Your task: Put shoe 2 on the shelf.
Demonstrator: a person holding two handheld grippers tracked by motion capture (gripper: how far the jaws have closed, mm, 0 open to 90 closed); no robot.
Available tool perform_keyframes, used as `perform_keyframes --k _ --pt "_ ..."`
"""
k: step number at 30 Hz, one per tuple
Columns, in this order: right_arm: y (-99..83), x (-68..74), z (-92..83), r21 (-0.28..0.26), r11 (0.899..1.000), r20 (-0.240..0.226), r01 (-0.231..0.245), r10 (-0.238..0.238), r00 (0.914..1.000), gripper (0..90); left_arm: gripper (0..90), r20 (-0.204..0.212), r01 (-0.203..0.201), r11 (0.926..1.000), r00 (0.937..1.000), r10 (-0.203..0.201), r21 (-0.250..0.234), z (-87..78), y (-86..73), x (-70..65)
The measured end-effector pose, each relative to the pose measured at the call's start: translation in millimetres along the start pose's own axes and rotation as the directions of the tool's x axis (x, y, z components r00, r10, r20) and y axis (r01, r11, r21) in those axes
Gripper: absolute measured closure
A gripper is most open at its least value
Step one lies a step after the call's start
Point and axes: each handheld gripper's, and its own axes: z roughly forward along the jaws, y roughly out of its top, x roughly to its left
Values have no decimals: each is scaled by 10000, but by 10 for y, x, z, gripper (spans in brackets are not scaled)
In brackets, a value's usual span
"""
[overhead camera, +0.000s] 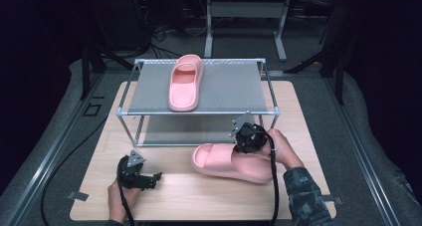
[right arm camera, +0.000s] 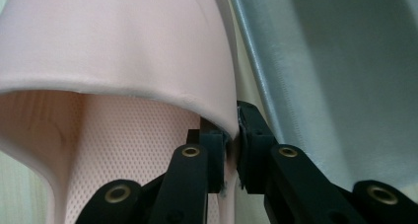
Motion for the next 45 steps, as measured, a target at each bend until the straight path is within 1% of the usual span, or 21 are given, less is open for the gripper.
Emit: perform_keyframes --k 1,6,8,9,10,13,19,20,25,27,28,32,33,37,43,45 --pt "10 1 -13 -2 10000 96 64 -64 9999 831 23 1 0 10000 10000 0 -1 0 0 0" --pt "66 -7 -86 -65 9999 -3 87 -87 10000 830 23 2 0 10000 10000 0 2 0 0 0" --pt "92 -5 -126 -36 9998 90 190 -189 9998 830 23 0 -1 10000 10000 1 -1 0 0 0" --pt "104 -3 -139 -40 9998 37 178 -178 9998 830 23 1 -3 10000 10000 3 2 0 0 0" --pt "112 1 -151 -45 9998 113 208 -207 9997 830 23 2 -2 10000 10000 2 0 0 0 0" --pt "158 5 -206 36 9996 44 285 -285 9996 829 23 1 -1 10000 10000 1 1 0 0 0" --pt "236 20 -284 59 9987 82 510 -511 9987 829 23 1 0 10000 10000 0 -1 0 0 0" --pt "247 21 -297 98 9987 25 508 -509 9987 829 23 1 2 10000 10000 -2 -1 0 0 0" --pt "315 -1 -386 89 9980 123 622 -623 9980 828 23 4 3 10000 10000 -3 -1 0 0 0" --pt "340 -24 -424 48 9980 90 623 -623 9980 828 23 7 0 10000 10000 0 1 0 0 0" --pt "348 -33 -439 28 9979 151 653 -653 9977 827 23 5 4 10000 10000 -4 -2 0 0 0" --pt "372 -72 -495 -37 9987 131 513 -512 9986 827 23 7 1 10000 10000 -1 -2 0 0 0" --pt "380 -84 -509 -14 9983 159 579 -578 9982 827 23 7 -1 10000 10000 1 -2 0 0 0" --pt "405 -102 -564 -5 9984 156 570 -569 9983 827 23 10 -1 10000 10000 1 -3 1 0 0" --pt "452 -125 -674 -20 9978 312 661 -660 9973 827 23 9 -2 10000 10000 2 -2 0 0 0" --pt "463 -129 -707 -24 9981 271 620 -619 9977 827 23 11 -3 10000 10000 3 -1 0 0 0"
